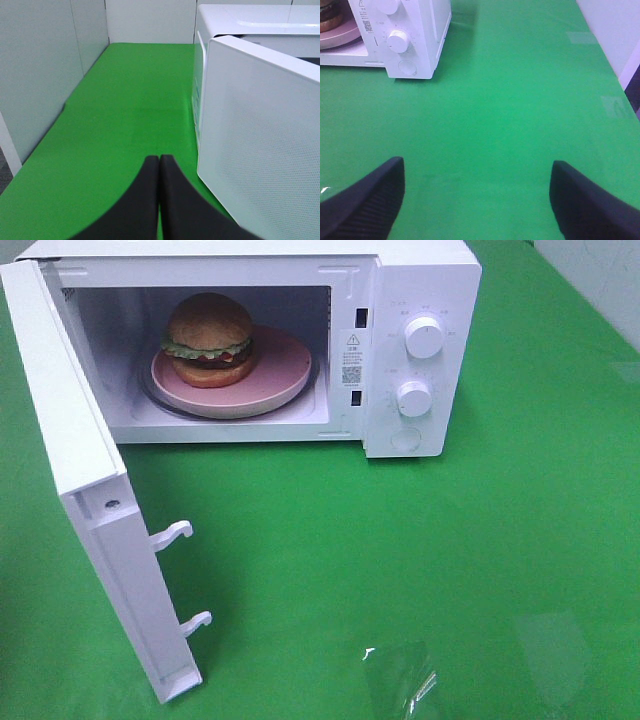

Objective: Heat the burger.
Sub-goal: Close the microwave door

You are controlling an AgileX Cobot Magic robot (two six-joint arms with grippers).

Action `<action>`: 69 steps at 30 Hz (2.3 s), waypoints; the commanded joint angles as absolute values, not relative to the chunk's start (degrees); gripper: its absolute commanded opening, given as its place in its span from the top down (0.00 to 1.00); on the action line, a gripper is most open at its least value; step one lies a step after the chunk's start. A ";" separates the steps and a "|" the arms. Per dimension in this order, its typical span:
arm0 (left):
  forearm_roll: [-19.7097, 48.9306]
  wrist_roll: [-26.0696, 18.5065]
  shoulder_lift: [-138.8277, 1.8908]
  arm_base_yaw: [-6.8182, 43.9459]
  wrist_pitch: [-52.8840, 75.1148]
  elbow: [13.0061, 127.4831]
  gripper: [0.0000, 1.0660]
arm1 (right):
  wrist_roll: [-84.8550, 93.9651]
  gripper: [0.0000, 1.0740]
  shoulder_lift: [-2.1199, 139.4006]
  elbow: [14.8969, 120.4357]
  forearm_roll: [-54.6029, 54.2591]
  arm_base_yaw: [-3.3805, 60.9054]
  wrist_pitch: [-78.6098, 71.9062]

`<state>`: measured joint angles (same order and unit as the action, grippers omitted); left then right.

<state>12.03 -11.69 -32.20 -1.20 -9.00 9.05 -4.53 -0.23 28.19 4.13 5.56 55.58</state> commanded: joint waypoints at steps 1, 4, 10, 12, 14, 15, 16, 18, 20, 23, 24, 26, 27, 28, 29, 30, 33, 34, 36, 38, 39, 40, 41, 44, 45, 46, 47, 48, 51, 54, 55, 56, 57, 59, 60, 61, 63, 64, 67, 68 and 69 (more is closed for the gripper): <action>9.74 -11.06 -36.67 -0.86 -14.67 8.88 1.00 | -4.58 0.30 -1.78 28.19 3.78 5.33 55.06; 5.90 -7.79 -43.09 -0.86 -19.14 8.88 1.00 | -4.58 0.30 -1.78 28.19 3.78 5.33 55.06; -3.38 0.00 -50.48 -0.86 -25.04 8.88 1.00 | -4.58 0.30 -1.78 28.19 3.78 5.33 55.06; -7.68 4.13 -52.88 -0.86 -28.82 8.94 1.00 | -4.58 0.30 -1.78 28.19 3.78 5.33 55.06; -12.15 7.62 -55.29 -0.86 -32.89 9.00 1.00 | -4.58 0.30 -1.78 28.19 3.78 5.33 55.06; -16.50 10.77 -58.04 -0.86 -37.36 9.00 1.00 | -4.58 0.30 -1.78 28.19 3.78 5.33 55.06; -18.11 11.69 -59.47 -0.86 -39.02 9.00 1.00 | -4.58 0.30 -1.78 28.19 3.78 5.33 55.06; -19.94 13.12 -62.34 -0.86 -42.51 9.00 1.00 | -4.58 0.30 -1.78 28.19 3.78 5.33 55.06; -20.40 13.58 -64.97 -0.86 -45.32 9.00 1.00 | -4.58 0.30 -1.78 28.19 3.78 5.33 55.06; -22.46 16.50 -68.58 -0.86 -47.38 9.97 1.00 | -4.58 0.30 -1.78 28.19 3.78 5.33 55.06; -22.46 16.50 -68.58 -0.86 -47.38 9.97 1.00 | -4.58 0.30 -1.78 28.19 3.78 5.33 55.06; -26.81 19.77 -70.30 -0.86 -48.19 11.57 1.00 | -4.58 0.30 -1.78 28.19 3.78 5.33 55.06; -29.45 21.54 -71.39 -0.86 -48.19 13.06 1.00 | -4.58 0.30 -1.78 28.19 3.78 5.33 55.06; -29.45 21.54 -71.39 -0.86 -48.19 13.06 1.00 | -4.58 0.30 -1.78 28.19 3.78 5.33 55.06; -30.25 22.06 -72.31 -0.86 -48.07 13.98 1.00 | -4.58 0.30 -1.78 28.19 3.78 5.33 55.06; -30.25 22.06 -73.05 -0.86 -47.90 14.44 1.00 | -4.58 0.30 -1.78 28.19 3.78 5.33 55.06; -30.25 22.12 -74.31 -0.86 -47.90 15.18 1.00 | -4.58 0.30 -1.78 28.19 3.78 5.33 55.06; -30.37 22.23 -75.63 -0.11 -47.90 15.99 1.00 | -4.58 0.30 -1.78 28.19 3.78 5.33 55.06; -30.37 22.23 -76.15 0.74 -47.90 16.39 1.00 | -4.58 0.30 -1.78 28.19 3.78 5.33 55.06; -30.02 22.23 -76.72 2.52 -47.78 16.96 1.00 | -4.58 0.30 -1.78 28.19 3.78 5.33 55.06; -27.79 21.77 -76.95 4.76 -47.44 17.19 1.00 | -4.58 0.30 -1.78 28.19 3.78 5.33 55.06; -27.79 21.77 -76.95 4.76 -47.44 17.19 1.00 | -4.58 0.30 -1.78 28.19 3.78 5.33 55.06; -25.61 21.08 -77.69 6.70 -47.33 17.53 1.00 | -4.58 0.30 -1.78 28.19 3.78 5.33 55.06; -24.35 19.14 -79.47 9.85 -47.27 18.39 1.00 | -4.58 0.30 -1.78 28.19 3.78 5.33 55.06; -24.35 19.14 -79.47 9.85 -47.27 18.39 1.00 | -4.58 0.30 -1.78 28.19 3.78 5.33 55.06; -22.98 18.68 -80.67 11.40 -47.33 19.02 1.00 | -4.58 0.30 -1.78 28.19 3.78 5.33 55.06; -20.86 18.62 -81.88 12.66 -47.50 19.48 1.00 | -4.58 0.30 -1.78 28.19 3.78 5.33 55.06; -20.86 18.62 -81.88 12.66 -47.50 19.48 1.00 | -4.58 0.30 -1.78 28.19 3.78 5.33 55.06; -19.42 17.99 -83.08 14.61 -47.44 20.28 1.00 | -4.64 0.30 -1.78 28.19 3.78 5.33 55.06; -18.56 16.67 -84.63 17.76 -47.27 22.12 1.00 | -4.64 0.32 -1.78 28.19 3.78 5.33 55.06; -18.56 16.67 -84.63 17.76 -47.27 22.12 1.00 | -4.64 0.32 -1.78 28.19 3.78 5.33 55.06; -17.99 16.73 -85.03 18.39 -47.27 22.63 1.00 | -4.64 0.32 -1.78 28.19 3.78 5.33 55.06; -17.99 16.73 -85.03 18.39 -47.27 22.63 1.00 | -4.64 0.32 -1.78 28.19 3.78 5.33 55.06; -16.39 16.73 -85.94 19.48 -47.27 23.55 1.00 | -4.64 0.32 -1.78 28.19 3.78 5.33 55.06; -14.90 16.67 -86.86 21.03 -47.21 24.58 1.00 | -4.64 0.32 -1.78 28.19 3.78 5.33 55.06; -13.52 15.81 -87.72 22.86 -47.15 25.67 1.00 | -4.58 0.32 -1.78 28.19 3.78 5.33 55.06; -12.72 15.07 -88.18 23.84 -47.04 26.24 1.00 | -4.53 0.32 -1.78 28.19 3.78 5.33 55.06; -12.72 15.07 -88.18 23.84 -47.04 26.24 1.00 | -4.53 0.32 -1.78 28.19 3.78 5.33 55.06; -8.31 11.46 -90.01 27.27 -46.75 28.02 1.00 | -4.47 0.32 -1.78 28.19 3.72 5.33 55.06; -6.70 10.94 -90.87 28.76 -46.70 28.71 1.00 | -4.47 0.32 -1.78 28.19 3.72 5.33 55.06; -6.70 10.94 -90.87 28.76 -46.70 28.71 1.00 | -4.47 0.32 -1.78 28.19 3.72 5.33 55.06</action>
<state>-9.00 11.86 -90.41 27.50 -46.75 27.85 -4.53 -0.23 28.19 4.13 5.56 55.58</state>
